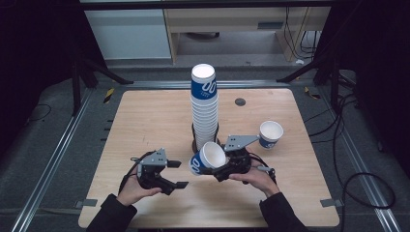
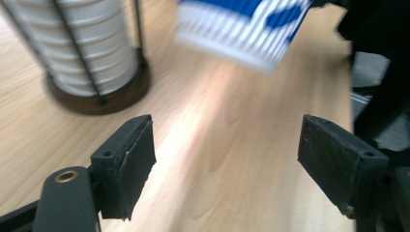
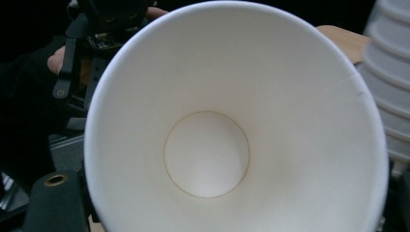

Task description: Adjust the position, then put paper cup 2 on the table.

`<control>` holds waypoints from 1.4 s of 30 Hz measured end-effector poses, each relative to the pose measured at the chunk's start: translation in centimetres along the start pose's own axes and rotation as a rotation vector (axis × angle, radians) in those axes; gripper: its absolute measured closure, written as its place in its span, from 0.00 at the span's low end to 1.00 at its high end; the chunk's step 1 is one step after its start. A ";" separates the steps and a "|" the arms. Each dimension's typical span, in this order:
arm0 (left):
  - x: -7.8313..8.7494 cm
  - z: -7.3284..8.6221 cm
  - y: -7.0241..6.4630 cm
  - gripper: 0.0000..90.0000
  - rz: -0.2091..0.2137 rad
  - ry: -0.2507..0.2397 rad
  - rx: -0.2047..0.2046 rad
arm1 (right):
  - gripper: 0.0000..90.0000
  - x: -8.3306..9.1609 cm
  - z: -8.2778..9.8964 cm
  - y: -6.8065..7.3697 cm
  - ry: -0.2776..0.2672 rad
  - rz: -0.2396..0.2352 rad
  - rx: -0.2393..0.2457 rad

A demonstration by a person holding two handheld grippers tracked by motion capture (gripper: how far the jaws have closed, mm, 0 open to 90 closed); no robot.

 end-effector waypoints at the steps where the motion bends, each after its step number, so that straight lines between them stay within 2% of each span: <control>1: 0.1 0.1 0.3 0.22 -0.015 -0.001 0.007 | 0.20 0.3 0.0 -0.3 0.002 0.018 0.001; 4: 0.5 0.3 1.4 0.22 -0.074 0.001 0.035 | 0.20 1.1 -0.1 -1.0 0.002 0.067 0.004; 7: 0.8 0.6 2.5 0.21 -0.155 0.007 0.052 | 0.20 1.9 -0.1 -1.6 0.006 0.110 0.018; 10: 1.1 0.7 3.2 0.21 -0.187 -0.001 0.080 | 0.20 2.6 0.0 -2.1 0.012 0.139 0.013; 14: 1.6 0.8 3.8 0.21 -0.224 -0.011 0.105 | 0.20 3.6 0.3 -3.0 0.041 0.206 -0.006; 20: 2.1 0.9 4.6 0.21 -0.262 -0.021 0.130 | 0.20 5.2 0.6 -4.4 0.084 0.317 -0.015; 24: 2.3 1.2 5.0 0.20 -0.296 -0.012 0.147 | 0.20 6.2 0.7 -4.9 0.089 0.352 -0.024; 30: 2.5 1.4 5.4 0.19 -0.307 -0.004 0.152 | 0.20 7.8 1.3 -6.0 0.140 0.440 -0.032; 34: 2.6 1.6 5.8 0.19 -0.322 0.004 0.159 | 0.20 8.9 1.6 -6.8 0.187 0.506 -0.056; 38: 2.8 1.6 6.1 0.19 -0.330 -0.003 0.172 | 0.20 9.8 2.1 -7.5 0.213 0.549 -0.066; 42: 3.2 1.7 6.5 0.20 -0.342 -0.009 0.185 | 0.20 10.1 2.7 -7.9 0.258 0.566 -0.073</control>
Point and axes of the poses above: each handheld gripper's, and its own axes: x roughly backward along the jaws, z roughly out of its underside, y roughly to its left, the point moved 7 cm from there along -x, roughly forward along the jaws, and after that the axes turned 6 degrees about -y, right-handed, at the moved point
